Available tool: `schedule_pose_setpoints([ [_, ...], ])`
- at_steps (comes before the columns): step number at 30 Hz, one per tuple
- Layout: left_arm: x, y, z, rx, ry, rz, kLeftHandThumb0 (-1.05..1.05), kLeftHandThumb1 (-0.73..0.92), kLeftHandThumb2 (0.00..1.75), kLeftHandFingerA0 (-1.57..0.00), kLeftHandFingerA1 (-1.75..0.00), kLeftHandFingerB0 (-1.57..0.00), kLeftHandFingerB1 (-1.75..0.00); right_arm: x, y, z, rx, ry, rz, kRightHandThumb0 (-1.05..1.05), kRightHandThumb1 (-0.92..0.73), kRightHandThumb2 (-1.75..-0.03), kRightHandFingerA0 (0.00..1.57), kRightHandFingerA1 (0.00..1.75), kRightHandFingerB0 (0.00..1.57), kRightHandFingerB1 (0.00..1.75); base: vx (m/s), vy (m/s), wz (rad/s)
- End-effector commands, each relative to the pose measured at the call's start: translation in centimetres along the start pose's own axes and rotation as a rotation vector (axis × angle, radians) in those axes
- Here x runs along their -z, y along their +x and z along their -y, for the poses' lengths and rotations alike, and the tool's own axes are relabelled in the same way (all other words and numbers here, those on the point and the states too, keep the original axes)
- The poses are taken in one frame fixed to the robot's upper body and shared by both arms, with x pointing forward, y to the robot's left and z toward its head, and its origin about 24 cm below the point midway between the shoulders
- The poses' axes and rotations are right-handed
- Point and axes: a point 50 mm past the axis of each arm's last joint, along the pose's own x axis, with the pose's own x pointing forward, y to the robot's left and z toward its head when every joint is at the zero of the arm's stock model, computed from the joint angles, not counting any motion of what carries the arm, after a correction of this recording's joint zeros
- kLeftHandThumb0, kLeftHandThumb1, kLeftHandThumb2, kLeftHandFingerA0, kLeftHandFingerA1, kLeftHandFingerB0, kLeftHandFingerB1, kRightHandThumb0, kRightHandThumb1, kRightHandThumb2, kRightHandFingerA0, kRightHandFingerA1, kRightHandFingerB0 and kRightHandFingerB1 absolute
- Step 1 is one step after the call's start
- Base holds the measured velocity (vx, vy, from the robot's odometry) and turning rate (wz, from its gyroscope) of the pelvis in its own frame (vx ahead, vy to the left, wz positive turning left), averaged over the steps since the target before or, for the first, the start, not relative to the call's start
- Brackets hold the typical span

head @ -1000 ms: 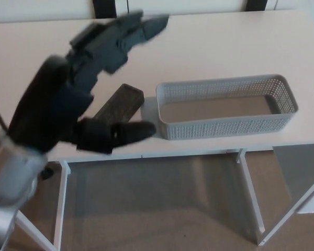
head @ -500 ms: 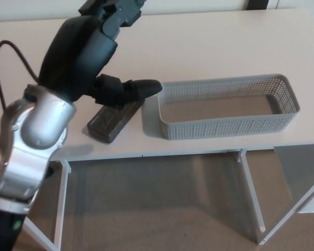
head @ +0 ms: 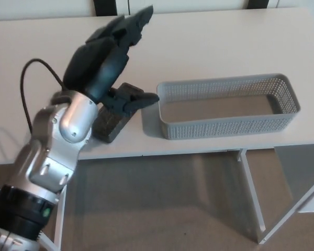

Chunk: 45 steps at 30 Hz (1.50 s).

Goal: The robot walks towards a desk on which an eraser is kept on the left hand side and a container is kept on the right hand side. The robot picks up the eraser using its left hand and places it in the container.

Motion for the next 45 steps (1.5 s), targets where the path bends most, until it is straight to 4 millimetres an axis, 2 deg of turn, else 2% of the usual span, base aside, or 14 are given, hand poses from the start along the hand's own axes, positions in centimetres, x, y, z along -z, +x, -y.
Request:
schedule_pose_setpoints([
  [1,4.5,-0.1,1.0,-0.042,0.174,-0.421,-0.64,0.40,0.72,0.00,0.00,0.00,-0.04,0.3,-0.6,0.5,-0.018,-0.088,-0.037,-0.33,-0.51,-0.55,0.65,0.49,0.52,0.43,0.00,0.000,0.00],
  [7,5.4,-0.2,1.1,-0.046,0.178,-0.456,-0.62,0.39,0.70,0.00,0.00,0.00,-0.03,0.4,-0.4,0.5,-0.034,-0.111,-0.046,-0.33,-0.51,-0.55,0.65,0.49,0.53,0.43,0.00,0.000,0.00],
  [21,5.6,-0.4,1.8,-0.044,0.197,-0.495,-0.62,0.39,0.70,0.00,0.00,0.00,-0.06,0.3,-0.6,0.4,-0.059,-0.138,-0.079,-0.34,-0.50,-0.54,0.64,0.47,0.53,0.43,0.00,0.000,0.00],
  [34,5.8,-0.8,4.5,0.011,0.187,-0.534,-0.62,0.39,0.70,0.00,0.00,-0.02,-0.08,0.0,-0.7,0.3,-0.082,-0.150,-0.078,-0.34,-0.51,-0.55,0.63,0.48,0.52,0.43,0.00,0.000,0.00],
  [45,5.3,-0.9,5.8,0.044,0.198,-0.524,-0.64,0.40,0.71,0.00,0.00,-0.02,-0.06,-0.1,-0.6,0.4,-0.093,-0.172,-0.080,-0.36,-0.51,-0.55,0.63,0.47,0.51,0.42,0.00,0.000,0.00],
])
